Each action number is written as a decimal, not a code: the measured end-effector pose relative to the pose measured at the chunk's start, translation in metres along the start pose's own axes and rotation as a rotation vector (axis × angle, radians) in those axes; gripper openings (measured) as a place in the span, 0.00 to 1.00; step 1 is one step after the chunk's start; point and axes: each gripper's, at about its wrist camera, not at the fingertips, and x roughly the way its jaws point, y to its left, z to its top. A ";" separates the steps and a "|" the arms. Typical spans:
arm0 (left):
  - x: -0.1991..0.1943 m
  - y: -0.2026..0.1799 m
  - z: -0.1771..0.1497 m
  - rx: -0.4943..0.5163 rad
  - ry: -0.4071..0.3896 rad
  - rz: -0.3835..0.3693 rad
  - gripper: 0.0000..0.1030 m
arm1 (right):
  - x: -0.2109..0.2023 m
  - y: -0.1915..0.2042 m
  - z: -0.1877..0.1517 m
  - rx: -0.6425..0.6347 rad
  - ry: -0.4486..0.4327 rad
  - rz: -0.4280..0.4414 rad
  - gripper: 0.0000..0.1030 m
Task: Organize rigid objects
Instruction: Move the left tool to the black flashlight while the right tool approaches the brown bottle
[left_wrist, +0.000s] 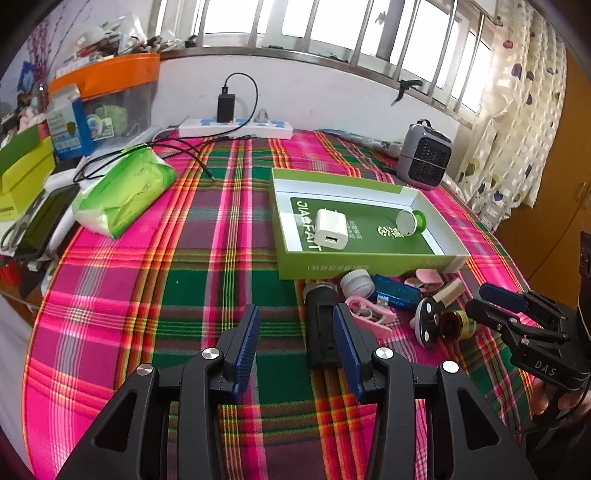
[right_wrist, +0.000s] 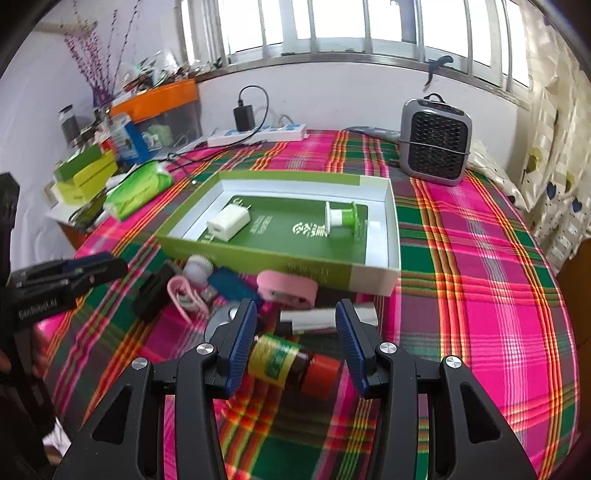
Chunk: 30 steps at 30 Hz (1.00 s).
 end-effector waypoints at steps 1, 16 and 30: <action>0.000 0.000 -0.001 -0.002 0.001 -0.002 0.39 | 0.000 0.000 -0.002 -0.005 0.003 0.008 0.45; 0.010 -0.009 -0.011 0.014 0.049 -0.098 0.39 | 0.005 0.004 -0.018 -0.097 0.051 0.050 0.45; 0.027 -0.021 -0.006 0.055 0.080 -0.072 0.43 | -0.003 0.015 -0.020 -0.227 0.094 0.025 0.45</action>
